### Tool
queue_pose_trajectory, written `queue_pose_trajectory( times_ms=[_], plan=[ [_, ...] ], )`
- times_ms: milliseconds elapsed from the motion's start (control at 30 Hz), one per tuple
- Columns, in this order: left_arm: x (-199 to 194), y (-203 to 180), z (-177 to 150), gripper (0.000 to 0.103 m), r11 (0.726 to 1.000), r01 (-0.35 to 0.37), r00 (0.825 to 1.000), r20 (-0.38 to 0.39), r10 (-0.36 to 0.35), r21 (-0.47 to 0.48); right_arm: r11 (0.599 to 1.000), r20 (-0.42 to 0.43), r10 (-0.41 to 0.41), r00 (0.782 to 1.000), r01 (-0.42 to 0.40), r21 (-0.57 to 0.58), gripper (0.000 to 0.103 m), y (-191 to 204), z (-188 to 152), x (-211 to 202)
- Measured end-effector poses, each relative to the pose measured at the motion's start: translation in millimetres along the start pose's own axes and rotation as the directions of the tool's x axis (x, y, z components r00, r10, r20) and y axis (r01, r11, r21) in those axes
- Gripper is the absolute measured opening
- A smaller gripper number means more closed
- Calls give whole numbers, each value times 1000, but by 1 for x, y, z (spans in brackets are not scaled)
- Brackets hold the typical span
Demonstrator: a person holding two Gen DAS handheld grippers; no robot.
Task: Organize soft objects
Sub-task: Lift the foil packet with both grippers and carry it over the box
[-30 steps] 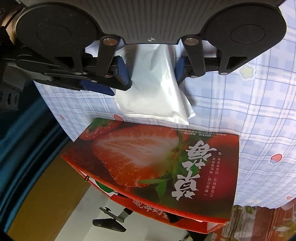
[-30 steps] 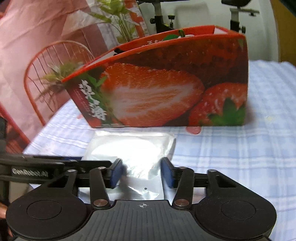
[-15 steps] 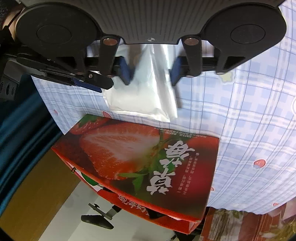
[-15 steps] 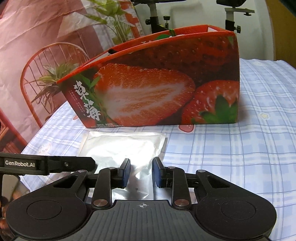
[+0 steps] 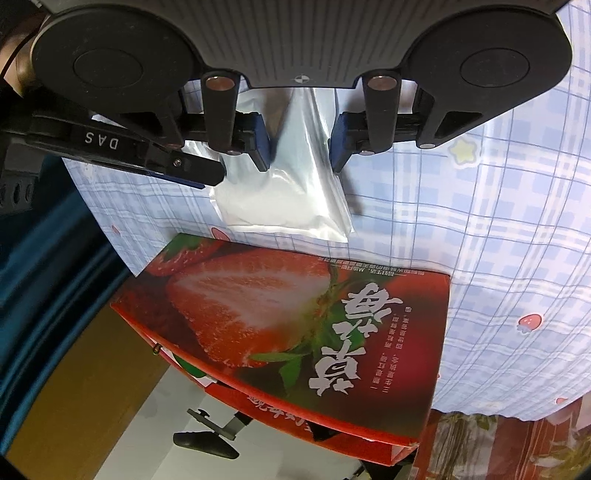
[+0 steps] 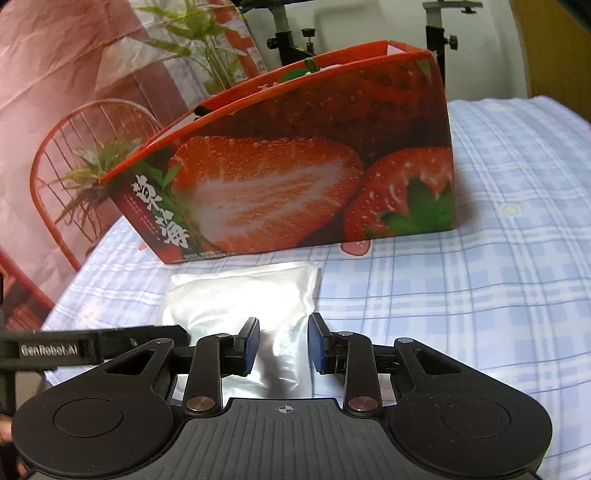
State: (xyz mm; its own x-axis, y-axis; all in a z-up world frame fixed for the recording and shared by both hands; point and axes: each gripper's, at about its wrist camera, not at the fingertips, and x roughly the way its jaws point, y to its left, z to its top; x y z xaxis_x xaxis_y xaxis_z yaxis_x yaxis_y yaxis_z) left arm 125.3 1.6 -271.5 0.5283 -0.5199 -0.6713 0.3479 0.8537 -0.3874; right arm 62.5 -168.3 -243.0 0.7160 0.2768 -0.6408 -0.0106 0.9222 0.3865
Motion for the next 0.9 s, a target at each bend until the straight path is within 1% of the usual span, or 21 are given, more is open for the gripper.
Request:
queue_pose_trajectory(
  times_ms=[33, 67, 133, 200, 267, 400, 500, 633, 700, 767, 900],
  plan=[
    [0, 0, 0, 37, 1000, 0, 1000, 1, 0, 1, 1000, 0, 10, 1000, -10, 5, 24, -1, 0, 1],
    [0, 0, -1, 37, 1000, -1, 1000, 2, 1, 2, 1000, -1, 8, 1000, -8, 8, 14, 0, 1, 3],
    [0, 0, -1, 37, 1000, -1, 1000, 2, 1, 2, 1000, 2, -20, 1000, 20, 6, 3, -1, 0, 3],
    [0, 0, -1, 36, 1000, 5, 1000, 1, -5, -2, 1000, 23, -7, 1000, 6, 27, 2, -5, -3, 1],
    [-3, 1, 1, 36, 1000, 15, 1000, 14, -14, -10, 1000, 49, -5, 999, 5, 14, 1, -3, -4, -2],
    [-20, -2, 9, 36, 999, 40, 996, 86, -40, 2, 1000, 125, 16, 992, -13, -28, 1, 6, 5, -18],
    [-39, -8, 20, 36, 998, 50, 988, 145, -53, 27, 997, 180, 36, 983, -24, -69, 1, 15, 16, -31],
    [-64, -17, 46, 37, 995, 51, 972, 226, -68, 82, 991, 250, 74, 965, -43, -124, 1, 30, 38, -50],
    [-72, -22, 62, 37, 993, 46, 965, 254, -72, 106, 988, 279, 91, 956, -52, -147, 1, 36, 53, -58],
    [-74, -26, 76, 37, 992, 45, 961, 267, -76, 119, 985, 305, 105, 947, -57, -164, 1, 41, 70, -62],
    [-67, -32, 110, 37, 990, 30, 957, 281, -68, 137, 983, 328, 102, 939, -46, -176, 1, 46, 104, -58]
  ],
)
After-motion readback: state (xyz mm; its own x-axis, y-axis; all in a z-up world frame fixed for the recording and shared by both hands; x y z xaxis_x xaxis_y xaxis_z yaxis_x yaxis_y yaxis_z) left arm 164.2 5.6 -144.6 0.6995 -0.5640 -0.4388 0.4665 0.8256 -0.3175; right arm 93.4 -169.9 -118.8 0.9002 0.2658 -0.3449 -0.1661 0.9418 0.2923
